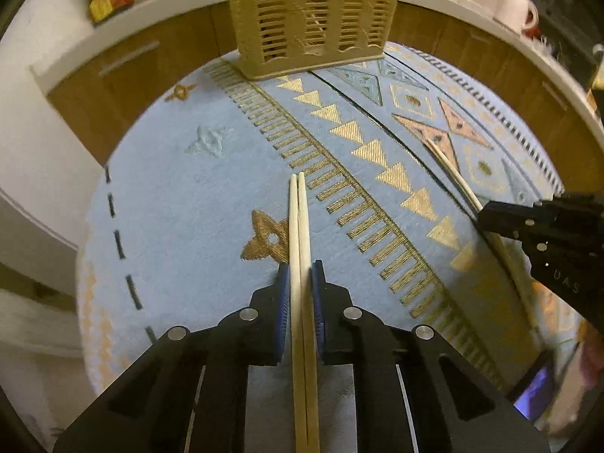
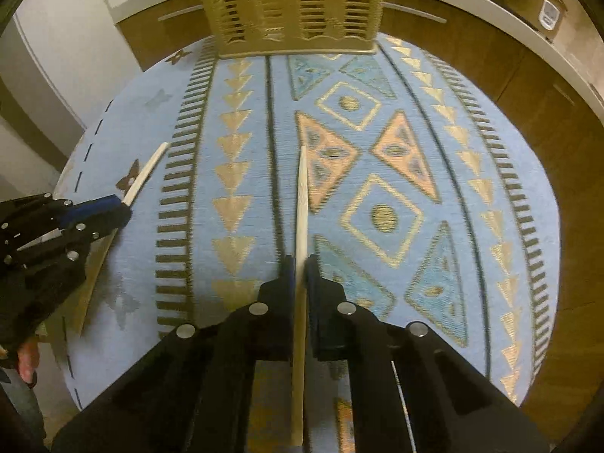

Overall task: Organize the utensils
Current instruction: 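Grasp the pair of chopsticks with the left tool while the right tool grasps a single chopstick, then lift both held chopsticks and carry them above the beige basket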

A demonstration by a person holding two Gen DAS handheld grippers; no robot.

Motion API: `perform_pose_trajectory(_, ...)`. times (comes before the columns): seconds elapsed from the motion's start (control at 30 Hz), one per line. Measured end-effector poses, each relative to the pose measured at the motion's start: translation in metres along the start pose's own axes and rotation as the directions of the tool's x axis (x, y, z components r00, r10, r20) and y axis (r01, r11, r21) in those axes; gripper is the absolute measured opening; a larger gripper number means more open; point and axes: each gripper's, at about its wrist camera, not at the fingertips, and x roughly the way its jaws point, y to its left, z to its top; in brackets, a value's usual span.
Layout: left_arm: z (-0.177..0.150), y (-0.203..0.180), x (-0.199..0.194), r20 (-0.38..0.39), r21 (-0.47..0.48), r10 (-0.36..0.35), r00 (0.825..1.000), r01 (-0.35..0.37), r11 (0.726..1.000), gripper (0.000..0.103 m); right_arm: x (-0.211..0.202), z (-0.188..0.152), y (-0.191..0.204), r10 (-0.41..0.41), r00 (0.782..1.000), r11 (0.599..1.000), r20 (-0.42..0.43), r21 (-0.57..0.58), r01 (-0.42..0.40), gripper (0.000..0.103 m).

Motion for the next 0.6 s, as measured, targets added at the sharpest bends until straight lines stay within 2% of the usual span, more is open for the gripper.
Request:
perform_pose_trajectory(0.47,0.005,0.0049,-0.0005,-0.002,-0.04,-0.03,1.0,0.03,0.999,0.01,0.0012,0.0007,-0.006,0.003,1.0,1.0,-0.022,0.001,-0.003,0.005)
perform_pose_trajectory(0.6,0.0077,0.0057,-0.0048,0.012,-0.038,-0.035,0.999,0.035,0.999,0.01,0.0006,0.0024,-0.0075,0.045,0.998,0.999,-0.032,0.011,-0.045,0.005)
